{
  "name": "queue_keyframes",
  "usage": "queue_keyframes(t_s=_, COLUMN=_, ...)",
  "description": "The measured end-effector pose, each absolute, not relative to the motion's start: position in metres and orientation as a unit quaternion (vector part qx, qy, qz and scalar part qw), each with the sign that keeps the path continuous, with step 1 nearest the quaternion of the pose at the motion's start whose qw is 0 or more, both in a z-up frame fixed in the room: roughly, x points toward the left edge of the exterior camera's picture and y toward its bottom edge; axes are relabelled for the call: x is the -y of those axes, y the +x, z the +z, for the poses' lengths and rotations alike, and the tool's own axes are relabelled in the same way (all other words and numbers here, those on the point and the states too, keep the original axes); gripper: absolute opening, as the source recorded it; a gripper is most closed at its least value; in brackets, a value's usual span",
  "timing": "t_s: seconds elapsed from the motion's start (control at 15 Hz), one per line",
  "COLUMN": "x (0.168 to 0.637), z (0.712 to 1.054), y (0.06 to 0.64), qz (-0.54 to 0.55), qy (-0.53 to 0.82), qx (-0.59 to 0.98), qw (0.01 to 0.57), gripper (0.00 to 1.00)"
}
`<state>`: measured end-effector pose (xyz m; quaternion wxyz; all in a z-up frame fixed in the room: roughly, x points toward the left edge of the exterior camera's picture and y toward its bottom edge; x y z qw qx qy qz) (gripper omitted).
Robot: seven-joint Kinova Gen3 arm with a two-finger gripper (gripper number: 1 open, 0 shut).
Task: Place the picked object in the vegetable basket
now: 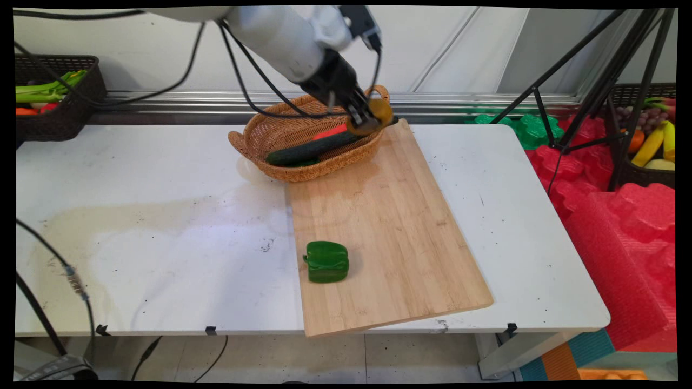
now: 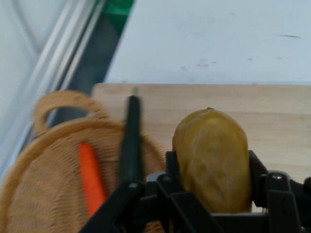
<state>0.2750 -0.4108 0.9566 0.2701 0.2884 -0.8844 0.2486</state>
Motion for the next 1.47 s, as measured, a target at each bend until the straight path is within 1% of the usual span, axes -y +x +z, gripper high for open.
queue_keyframes(t_s=0.27, x=0.42, z=0.969, y=0.315, qz=0.274, qy=0.326, qx=0.864, qw=0.266, gripper=0.0)
queue_keyframes(t_s=0.6, x=0.441, z=0.965, y=0.346, qz=0.291, qy=0.358, qx=0.85, qw=0.252, gripper=0.0)
queue_keyframes(t_s=0.8, x=0.461, z=0.955, y=0.362, qz=0.296, qy=0.378, qx=0.844, qw=0.241, gripper=0.0)
queue_keyframes(t_s=1.0, x=0.489, z=0.937, y=0.377, qz=0.293, qy=0.391, qx=0.843, qw=0.226, gripper=0.0)
queue_keyframes(t_s=1.47, x=0.537, z=0.895, y=0.383, qz=0.277, qy=0.404, qx=0.847, qw=0.208, gripper=0.0)
